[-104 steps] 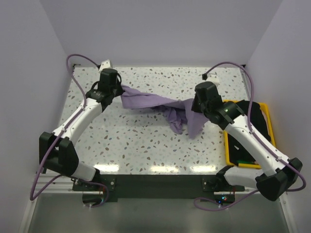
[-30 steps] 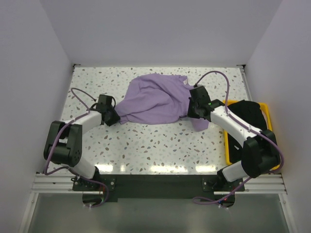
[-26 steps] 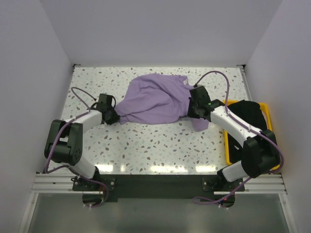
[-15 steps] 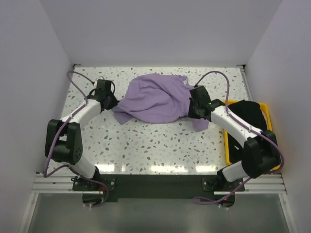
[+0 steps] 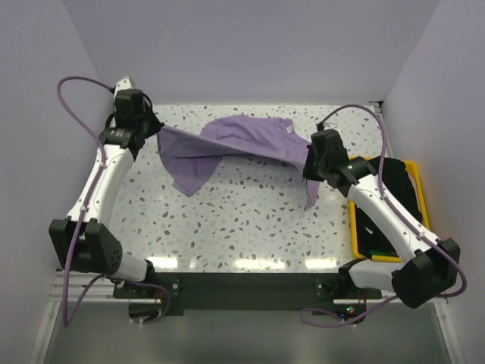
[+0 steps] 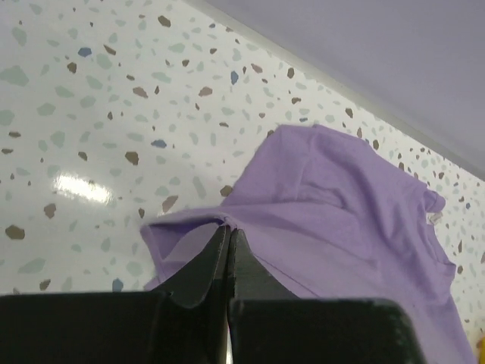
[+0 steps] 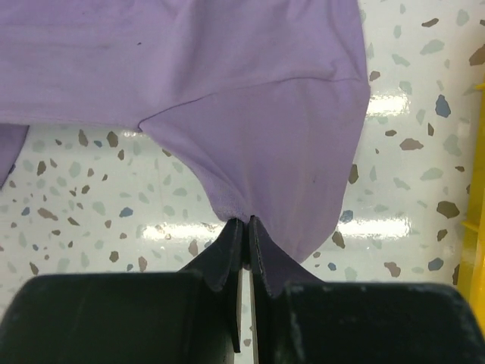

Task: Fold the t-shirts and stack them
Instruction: Flatten the tshirt out

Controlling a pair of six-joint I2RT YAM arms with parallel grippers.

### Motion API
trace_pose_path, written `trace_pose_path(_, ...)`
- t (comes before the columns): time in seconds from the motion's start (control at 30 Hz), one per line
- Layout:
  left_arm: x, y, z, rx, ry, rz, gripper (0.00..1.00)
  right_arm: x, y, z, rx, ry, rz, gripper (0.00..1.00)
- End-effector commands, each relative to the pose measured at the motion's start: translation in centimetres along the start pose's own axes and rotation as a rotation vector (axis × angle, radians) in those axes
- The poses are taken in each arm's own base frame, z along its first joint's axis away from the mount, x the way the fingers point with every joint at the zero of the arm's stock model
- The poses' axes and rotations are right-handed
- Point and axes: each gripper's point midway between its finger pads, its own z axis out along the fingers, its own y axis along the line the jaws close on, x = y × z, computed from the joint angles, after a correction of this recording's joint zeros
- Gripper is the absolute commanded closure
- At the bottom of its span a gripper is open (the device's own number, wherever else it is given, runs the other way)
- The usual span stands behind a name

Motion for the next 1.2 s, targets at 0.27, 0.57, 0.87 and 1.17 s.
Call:
trace_pose_path(0.27, 14.8, 8.0, -5.7, -0.015, 0.196, -0.064, 1.00, 9.5, 1.4, -1.9, -0.145, 0.166, 0.054, 0.92)
trace_pose_path(0.57, 15.6, 10.0, -5.9, -0.085, 0.179, -0.060, 1.00, 13.4, -0.5, -1.0, -0.012, 0.172, 0.063, 0.44)
trace_pose_path(0.87, 12.4, 12.3, -5.2, -0.157, 0.123, -0.072, 1.00, 7.4, -5.0, 3.2, 0.192, 0.090, 0.148, 0.42)
trace_pose_path(1.17, 11.5, 13.7, -4.5, -0.158, 0.120, -0.113, 1.00, 4.2, -8.9, 8.6, 0.344, 0.087, 0.228, 0.42)
